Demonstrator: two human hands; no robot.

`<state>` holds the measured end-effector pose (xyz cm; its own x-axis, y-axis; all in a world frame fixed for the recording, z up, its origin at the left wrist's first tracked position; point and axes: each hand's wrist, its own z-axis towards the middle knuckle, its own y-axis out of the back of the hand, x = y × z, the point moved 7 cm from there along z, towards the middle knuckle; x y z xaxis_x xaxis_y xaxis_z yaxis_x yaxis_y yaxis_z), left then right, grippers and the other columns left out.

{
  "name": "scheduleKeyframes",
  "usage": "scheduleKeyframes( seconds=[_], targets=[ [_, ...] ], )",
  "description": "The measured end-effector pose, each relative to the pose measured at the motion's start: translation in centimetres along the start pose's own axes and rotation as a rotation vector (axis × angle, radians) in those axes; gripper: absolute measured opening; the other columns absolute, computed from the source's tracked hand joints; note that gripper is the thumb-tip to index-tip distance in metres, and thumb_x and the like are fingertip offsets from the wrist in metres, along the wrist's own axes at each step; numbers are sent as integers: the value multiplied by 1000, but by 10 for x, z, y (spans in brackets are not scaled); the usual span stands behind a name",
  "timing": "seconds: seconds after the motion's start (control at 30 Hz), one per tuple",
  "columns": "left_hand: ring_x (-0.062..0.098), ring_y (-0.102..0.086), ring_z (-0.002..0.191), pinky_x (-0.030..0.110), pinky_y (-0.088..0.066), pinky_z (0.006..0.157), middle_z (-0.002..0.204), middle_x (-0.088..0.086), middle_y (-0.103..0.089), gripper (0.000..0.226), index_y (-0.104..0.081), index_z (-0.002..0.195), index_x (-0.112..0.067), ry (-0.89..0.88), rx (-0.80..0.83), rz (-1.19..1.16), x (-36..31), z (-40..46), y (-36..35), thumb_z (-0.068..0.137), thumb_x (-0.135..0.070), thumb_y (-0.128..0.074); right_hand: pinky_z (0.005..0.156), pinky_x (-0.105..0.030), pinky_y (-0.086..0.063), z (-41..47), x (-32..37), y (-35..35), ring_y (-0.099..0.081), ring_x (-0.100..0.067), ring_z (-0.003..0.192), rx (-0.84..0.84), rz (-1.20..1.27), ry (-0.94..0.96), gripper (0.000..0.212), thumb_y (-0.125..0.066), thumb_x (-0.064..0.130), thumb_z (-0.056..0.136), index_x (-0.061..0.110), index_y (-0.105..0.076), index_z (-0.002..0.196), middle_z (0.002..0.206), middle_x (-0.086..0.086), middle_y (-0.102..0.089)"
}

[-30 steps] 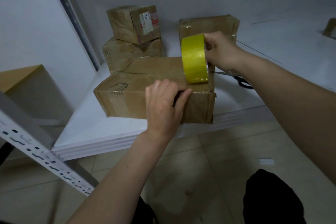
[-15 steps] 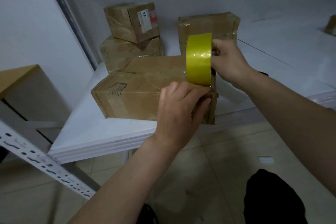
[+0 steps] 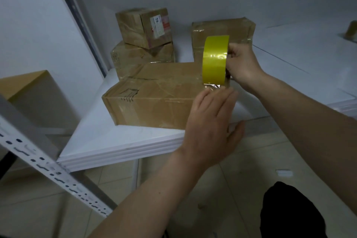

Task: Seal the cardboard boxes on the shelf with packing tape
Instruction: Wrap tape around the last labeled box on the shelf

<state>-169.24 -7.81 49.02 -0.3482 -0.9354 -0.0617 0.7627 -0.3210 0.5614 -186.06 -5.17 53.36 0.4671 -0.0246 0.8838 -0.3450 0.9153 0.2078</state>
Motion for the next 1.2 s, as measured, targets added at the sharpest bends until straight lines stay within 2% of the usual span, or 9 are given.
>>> scheduleKeyframes(
  seconds=[0.17, 0.27, 0.37, 0.43, 0.5, 0.57, 0.8, 1.03, 1.2],
  targets=[
    [19, -66, 83, 36, -49, 73, 90, -3, -74, 23, -76, 93, -17, 148, -9, -45, 14, 15, 12, 84, -31, -59, 53, -16, -48, -6, -2, -6, -63, 4, 57, 78, -33, 16, 16, -66, 5, 87, 17, -63, 76, 61, 13, -66],
    [3, -67, 72, 28, -54, 68, 78, -8, -73, 5, -75, 80, -22, 402, -28, -374, 39, 24, 29, 83, -20, -71, 59, -20, -51, -7, 0, -5, -67, -2, 64, 134, 44, -11, 8, -66, 6, 88, 14, -66, 86, 70, 8, -71],
    [2, -60, 87, 24, -52, 80, 99, -6, -62, 35, -58, 93, -28, 655, 24, -335, 76, 38, 42, 73, -22, -86, 64, -19, -53, -6, 9, 1, -67, 1, 68, 134, 49, 11, 13, -60, 2, 91, 5, -64, 103, 84, 3, -69],
    [8, -57, 106, 28, -48, 98, 118, -6, -56, 77, -49, 123, -23, 777, 316, -304, 97, 49, 32, 61, -36, -92, 61, -16, -51, -7, 17, 3, -63, 4, 66, 144, 12, 62, 19, -55, -3, 93, 0, -60, 111, 87, 1, -65],
    [10, -63, 110, 33, -48, 103, 116, -7, -66, 110, -37, 144, -20, 802, 588, -617, 100, 57, 10, 52, -35, -96, 60, -13, -48, -4, 24, 2, -59, 9, 64, 152, -83, 135, 18, -51, -7, 93, -2, -58, 109, 84, 2, -61],
    [17, -63, 116, 36, -50, 101, 123, 3, -67, 116, -36, 147, -19, 759, 673, -862, 97, 64, -6, 49, -29, -97, 61, -8, -41, 0, 30, -1, -53, 11, 64, 171, -180, 202, 17, -47, -8, 93, -6, -57, 107, 80, 5, -56],
    [26, -61, 118, 36, -49, 104, 136, 20, -57, 82, -48, 140, -8, 808, 647, -1125, 91, 64, -27, 67, -30, -79, 58, -6, -36, 6, 37, 2, -49, 14, 59, 218, -220, 258, 33, -49, -2, 95, 27, -49, 80, 68, 15, -50],
    [25, -59, 110, 32, -49, 100, 118, 18, -64, 34, -63, 114, -8, 841, 660, -1159, 88, 68, -30, 86, -27, -59, 50, -7, -44, 12, 35, -2, -60, 11, 58, 262, -141, 216, 19, -45, 0, 98, 13, -54, 108, 82, 10, -58],
    [20, -67, 110, 27, -54, 92, 120, 10, -70, 48, -61, 126, -11, 876, 614, -1148, 94, 70, -31, 81, -26, -69, 53, -25, -53, 8, 34, 11, -61, -9, 63, 199, -180, 122, 25, -47, 12, 99, 18, -49, 124, 84, 0, -58]
  ],
)
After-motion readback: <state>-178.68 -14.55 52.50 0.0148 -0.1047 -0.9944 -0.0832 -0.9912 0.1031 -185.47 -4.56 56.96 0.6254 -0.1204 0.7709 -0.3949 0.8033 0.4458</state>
